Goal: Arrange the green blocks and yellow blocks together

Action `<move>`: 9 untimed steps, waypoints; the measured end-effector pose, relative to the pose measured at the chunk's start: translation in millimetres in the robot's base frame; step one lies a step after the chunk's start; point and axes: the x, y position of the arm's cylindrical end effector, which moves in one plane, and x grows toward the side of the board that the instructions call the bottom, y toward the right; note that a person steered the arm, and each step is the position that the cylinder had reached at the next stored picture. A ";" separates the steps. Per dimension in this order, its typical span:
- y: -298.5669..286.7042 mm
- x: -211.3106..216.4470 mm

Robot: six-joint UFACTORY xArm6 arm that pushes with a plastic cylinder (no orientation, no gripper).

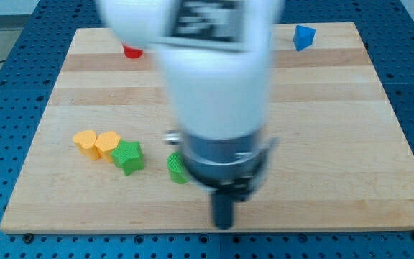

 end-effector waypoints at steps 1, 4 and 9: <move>-2.8 -50.0; -58.5 -65.4; 20.9 -152.1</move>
